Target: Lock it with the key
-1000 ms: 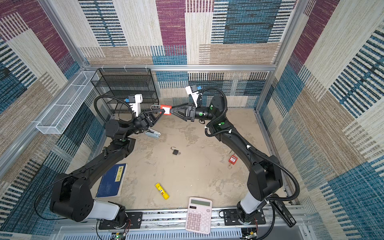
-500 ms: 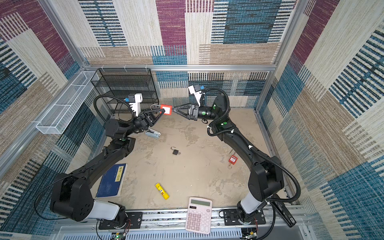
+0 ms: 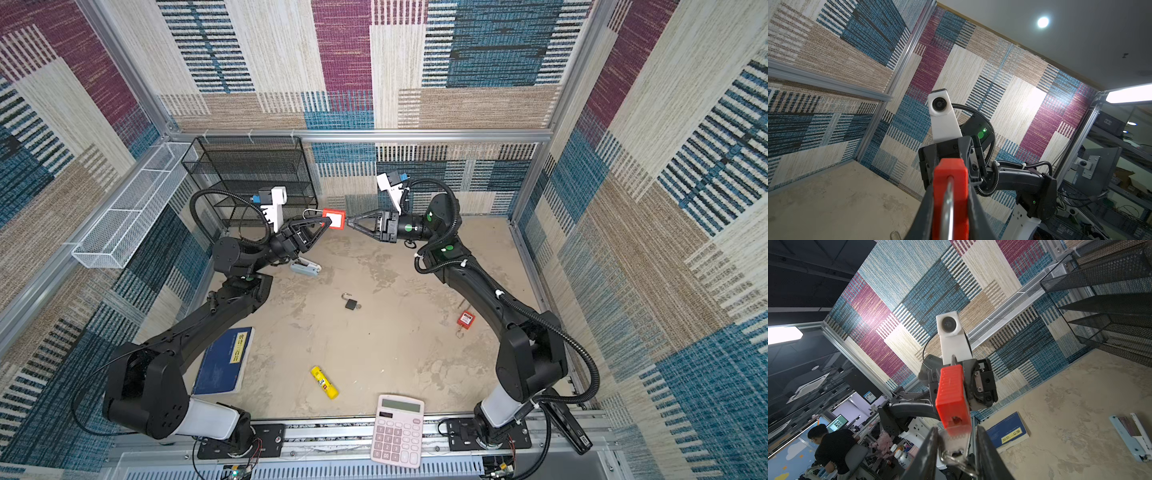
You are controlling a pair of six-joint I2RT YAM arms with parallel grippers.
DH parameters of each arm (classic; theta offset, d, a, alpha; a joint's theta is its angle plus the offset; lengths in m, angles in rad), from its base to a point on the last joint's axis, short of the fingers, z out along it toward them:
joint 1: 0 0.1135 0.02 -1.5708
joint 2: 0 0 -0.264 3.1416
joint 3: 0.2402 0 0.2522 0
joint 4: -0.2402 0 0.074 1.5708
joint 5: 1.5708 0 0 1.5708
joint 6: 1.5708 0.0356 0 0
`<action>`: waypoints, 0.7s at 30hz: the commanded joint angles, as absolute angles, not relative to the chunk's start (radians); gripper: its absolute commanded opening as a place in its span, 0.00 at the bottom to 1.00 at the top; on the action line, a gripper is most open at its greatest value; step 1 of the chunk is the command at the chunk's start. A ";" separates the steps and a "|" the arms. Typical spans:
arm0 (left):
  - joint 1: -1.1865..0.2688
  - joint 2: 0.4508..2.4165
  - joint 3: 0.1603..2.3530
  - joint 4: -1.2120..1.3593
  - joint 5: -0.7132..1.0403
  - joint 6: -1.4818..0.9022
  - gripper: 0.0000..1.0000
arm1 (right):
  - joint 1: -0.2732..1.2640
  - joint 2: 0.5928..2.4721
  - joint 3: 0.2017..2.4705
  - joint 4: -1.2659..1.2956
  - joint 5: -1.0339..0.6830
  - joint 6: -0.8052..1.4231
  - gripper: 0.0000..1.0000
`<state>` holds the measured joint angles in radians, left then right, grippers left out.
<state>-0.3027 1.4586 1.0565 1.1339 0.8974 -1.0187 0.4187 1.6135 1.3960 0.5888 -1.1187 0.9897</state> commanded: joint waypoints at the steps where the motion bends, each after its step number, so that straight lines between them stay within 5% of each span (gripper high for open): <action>1: -0.300 1.448 1.057 1.175 0.912 -0.994 0.00 | 0.421 1.614 1.389 0.684 -1.135 1.060 0.40; 8: -0.301 1.439 1.049 1.167 0.914 -0.961 0.00 | 0.420 1.622 1.391 0.706 -1.127 1.106 0.42; 21: -0.300 1.448 1.060 1.165 0.914 -0.960 0.00 | 0.420 1.625 1.365 0.773 -1.140 1.163 0.22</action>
